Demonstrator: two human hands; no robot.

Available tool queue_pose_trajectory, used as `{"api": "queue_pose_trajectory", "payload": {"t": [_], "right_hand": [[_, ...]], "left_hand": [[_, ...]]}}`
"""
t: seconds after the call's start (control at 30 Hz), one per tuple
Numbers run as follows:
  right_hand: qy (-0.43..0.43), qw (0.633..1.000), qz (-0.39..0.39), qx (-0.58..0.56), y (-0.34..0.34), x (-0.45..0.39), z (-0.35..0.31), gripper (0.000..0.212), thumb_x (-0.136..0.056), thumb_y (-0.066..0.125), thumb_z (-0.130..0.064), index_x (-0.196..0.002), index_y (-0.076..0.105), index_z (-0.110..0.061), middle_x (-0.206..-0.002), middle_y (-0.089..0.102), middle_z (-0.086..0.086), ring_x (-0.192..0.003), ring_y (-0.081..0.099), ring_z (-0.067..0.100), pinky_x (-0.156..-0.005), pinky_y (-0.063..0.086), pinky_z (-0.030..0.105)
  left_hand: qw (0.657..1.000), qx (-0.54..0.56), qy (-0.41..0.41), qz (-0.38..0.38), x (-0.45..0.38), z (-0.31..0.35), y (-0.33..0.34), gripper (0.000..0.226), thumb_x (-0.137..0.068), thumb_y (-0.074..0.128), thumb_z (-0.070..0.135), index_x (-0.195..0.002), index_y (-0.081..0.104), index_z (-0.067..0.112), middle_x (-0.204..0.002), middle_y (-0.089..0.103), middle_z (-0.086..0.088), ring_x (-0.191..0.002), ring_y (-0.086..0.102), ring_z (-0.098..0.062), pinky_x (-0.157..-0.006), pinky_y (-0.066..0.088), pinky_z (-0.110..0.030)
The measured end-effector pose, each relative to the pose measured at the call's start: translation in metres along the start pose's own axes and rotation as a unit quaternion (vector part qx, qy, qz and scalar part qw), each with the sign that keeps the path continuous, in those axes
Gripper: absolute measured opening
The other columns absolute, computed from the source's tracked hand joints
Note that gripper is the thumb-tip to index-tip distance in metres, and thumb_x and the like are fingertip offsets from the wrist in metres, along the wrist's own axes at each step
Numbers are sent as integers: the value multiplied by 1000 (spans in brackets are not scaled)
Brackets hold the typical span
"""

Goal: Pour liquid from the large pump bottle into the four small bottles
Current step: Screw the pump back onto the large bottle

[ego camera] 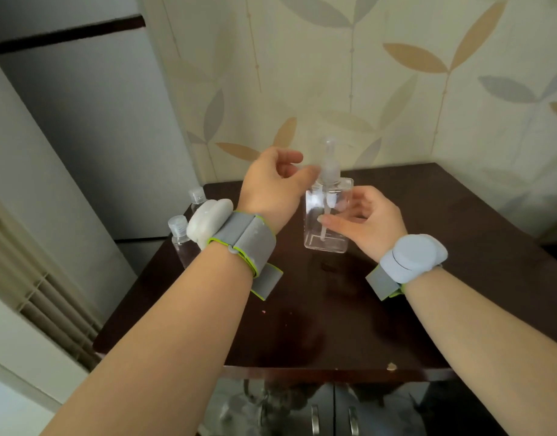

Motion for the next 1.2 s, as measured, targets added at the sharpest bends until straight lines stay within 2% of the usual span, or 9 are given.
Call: {"api": "queue_pose_trajectory", "payload": {"t": [0.1,0.27,0.4,0.47,0.53,0.63,0.77,1.07,1.2], "right_hand": [[16,1000,2,22,-2,2,5,41,-60,81,-31,-91,55,-30,-89,62,-6,-81,62,13,-76,51,26],[37,999,15,33,-9,3,6,45,-60,82,-30,-96,56,-27,-93,65,0,-80,63,11,-71,49,19],[49,997,9,55,-12,12,1,45,-62,82,-27,-98,54,-24,-91,63,-4,-82,62,12,-72,47,18],[52,997,10,63,-13,16,-1,46,-64,81,-27,-99,53,-23,-90,61,-7,-81,61,11,-73,47,20],[54,996,12,69,-17,21,-9,48,-65,80,-27,-101,50,-23,-88,58,-10,-79,60,7,-68,45,14],[70,994,-2,89,-23,25,-18,49,-66,79,-28,-102,46,-23,-89,56,-12,-77,57,0,-62,42,10],[104,989,-24,104,-22,30,-16,57,-66,81,-24,-109,45,-14,-103,56,0,-89,58,12,-76,43,23],[130,985,-38,109,-9,21,-10,55,-65,81,-24,-107,45,-15,-106,59,3,-92,59,16,-78,45,27],[144,982,-54,111,-1,8,-3,57,-66,80,-23,-109,44,-15,-106,58,2,-96,59,17,-85,48,32]], "left_hand": [[1000,31,-2,6,7,6,-10,20,-82,64,16,-67,55,27,-59,53,10,-40,44,6,-50,37,-9],[999,41,-19,8,16,6,-22,23,-84,59,14,-63,56,20,-38,54,14,-37,41,2,-52,38,-18],[998,48,-25,36,24,3,-41,24,-86,57,17,-62,59,20,-40,54,14,-49,43,-5,-60,41,-24],[995,71,-38,63,27,-3,-51,28,-88,54,20,-60,59,21,-39,54,13,-46,43,-3,-56,40,-21],[989,109,-58,77,33,-6,-61,34,-90,52,23,-57,58,20,-38,52,12,-39,42,0,-47,36,-14],[983,137,-76,93,40,-6,-70,39,-91,52,26,-53,58,19,-37,52,10,-37,42,-1,-44,34,-13],[979,164,-81,85,47,1,-75,43,-91,53,28,-49,58,20,-37,52,9,-36,42,-2,-43,35,-14],[980,167,-72,84,37,9,-87,41,-91,52,27,-51,58,20,-40,53,9,-42,44,-5,-53,39,-21],[981,164,-69,81,23,10,-81,39,-91,51,26,-53,57,18,-39,52,9,-40,41,-6,-47,36,-17]]}}
Point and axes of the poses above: each hand's wrist, its own x-axis away from the middle knuckle, its own y-axis out of the palm, z = x × y, the point moved 7 cm from there along -x, towards the middle knuckle
